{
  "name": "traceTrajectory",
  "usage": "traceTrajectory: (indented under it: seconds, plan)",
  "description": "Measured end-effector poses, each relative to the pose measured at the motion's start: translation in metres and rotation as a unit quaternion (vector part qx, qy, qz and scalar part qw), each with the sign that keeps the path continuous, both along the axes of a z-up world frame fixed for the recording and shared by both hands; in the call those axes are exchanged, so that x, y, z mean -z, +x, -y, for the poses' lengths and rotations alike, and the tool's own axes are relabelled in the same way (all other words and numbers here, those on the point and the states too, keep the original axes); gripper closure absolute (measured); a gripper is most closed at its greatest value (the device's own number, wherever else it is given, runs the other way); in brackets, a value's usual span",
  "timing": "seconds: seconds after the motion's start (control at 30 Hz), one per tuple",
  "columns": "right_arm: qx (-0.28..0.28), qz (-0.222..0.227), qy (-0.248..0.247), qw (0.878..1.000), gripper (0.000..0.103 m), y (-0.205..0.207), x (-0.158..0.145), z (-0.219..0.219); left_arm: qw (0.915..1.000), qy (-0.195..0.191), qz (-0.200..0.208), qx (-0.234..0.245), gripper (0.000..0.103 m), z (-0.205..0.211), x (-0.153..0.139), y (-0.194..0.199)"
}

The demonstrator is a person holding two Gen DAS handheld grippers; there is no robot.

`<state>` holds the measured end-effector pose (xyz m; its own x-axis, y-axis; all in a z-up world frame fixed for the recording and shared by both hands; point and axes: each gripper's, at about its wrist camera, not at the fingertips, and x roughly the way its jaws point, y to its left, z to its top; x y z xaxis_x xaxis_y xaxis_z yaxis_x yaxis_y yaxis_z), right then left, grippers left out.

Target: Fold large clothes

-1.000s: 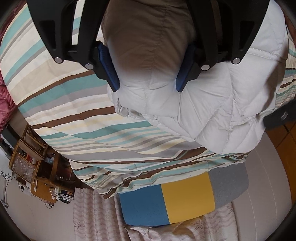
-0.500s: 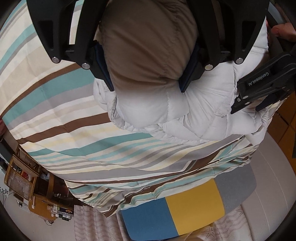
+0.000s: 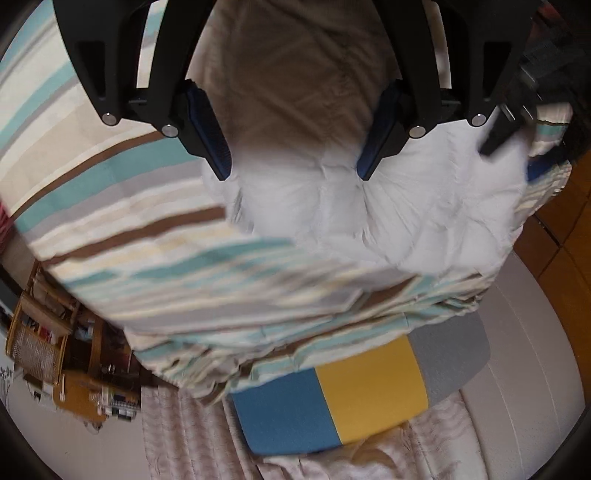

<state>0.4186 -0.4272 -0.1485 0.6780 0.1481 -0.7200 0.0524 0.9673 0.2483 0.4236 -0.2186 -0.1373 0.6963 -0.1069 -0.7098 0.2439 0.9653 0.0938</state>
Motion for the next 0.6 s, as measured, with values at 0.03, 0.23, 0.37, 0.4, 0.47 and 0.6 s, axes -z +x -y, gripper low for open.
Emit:
traceTrajectory:
  seconds: [0.03,0.23,0.37,0.4,0.47,0.6]
  plan:
    - [0.003,0.021,-0.010,1.000,0.033,-0.004,-0.016,0.001,1.0000,0.002,0.001,0.007,0.010,0.002,0.001,-0.004]
    - [-0.038,0.024,-0.032,0.998,0.049,0.024,-0.037,-0.019,0.9995,-0.005,-0.021,-0.021,0.010,0.005,-0.007,0.020]
    - [-0.041,-0.029,-0.033,0.998,0.055,0.048,0.003,-0.021,0.9993,0.012,-0.030,-0.017,0.006,0.013,0.002,0.040]
    - [-0.037,-0.033,-0.021,0.999,0.055,0.049,0.012,-0.018,0.9995,0.006,-0.030,-0.012,0.006,0.013,0.006,0.041]
    - [-0.021,-0.029,0.012,0.999,0.054,0.046,0.026,-0.011,0.9996,-0.010,-0.027,-0.007,0.006,0.012,0.013,0.040]
    - [0.003,-0.014,0.028,1.000,0.054,0.045,0.040,-0.005,0.9993,-0.031,-0.021,-0.003,0.004,0.011,0.029,0.045]
